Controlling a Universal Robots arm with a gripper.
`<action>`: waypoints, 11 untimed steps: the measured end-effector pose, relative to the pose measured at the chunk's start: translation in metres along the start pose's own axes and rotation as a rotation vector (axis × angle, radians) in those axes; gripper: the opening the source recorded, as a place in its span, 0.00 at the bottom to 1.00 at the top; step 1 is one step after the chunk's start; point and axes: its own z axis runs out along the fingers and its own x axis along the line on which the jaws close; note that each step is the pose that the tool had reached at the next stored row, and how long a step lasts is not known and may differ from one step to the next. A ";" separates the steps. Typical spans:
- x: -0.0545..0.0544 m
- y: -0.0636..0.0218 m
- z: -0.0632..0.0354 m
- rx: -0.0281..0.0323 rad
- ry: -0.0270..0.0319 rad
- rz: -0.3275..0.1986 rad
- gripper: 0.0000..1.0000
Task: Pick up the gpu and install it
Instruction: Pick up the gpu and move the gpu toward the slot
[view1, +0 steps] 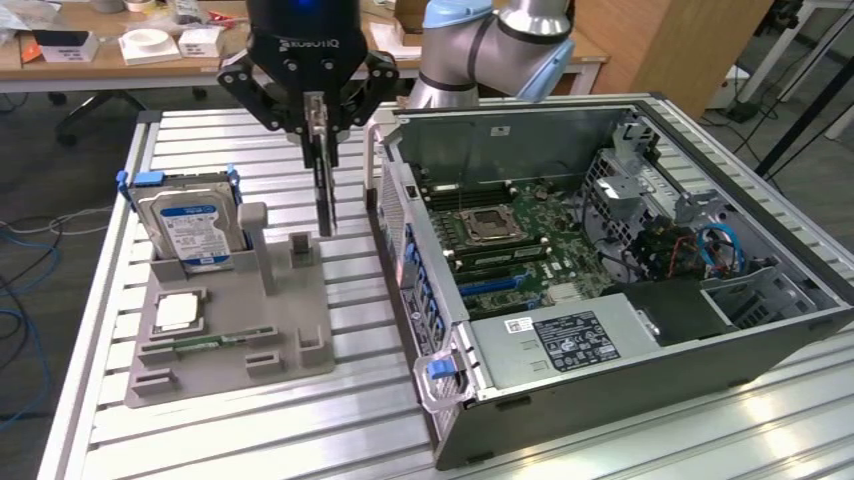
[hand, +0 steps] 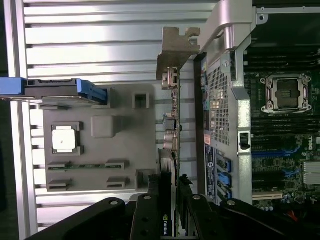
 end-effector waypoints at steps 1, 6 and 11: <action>-0.002 0.0001 0.0000 0.0000 0.0000 0.000 0.26; -0.009 0.0006 0.0003 -0.0001 -0.0001 0.000 0.26; -0.017 0.0011 0.0005 0.0000 0.0000 0.000 0.26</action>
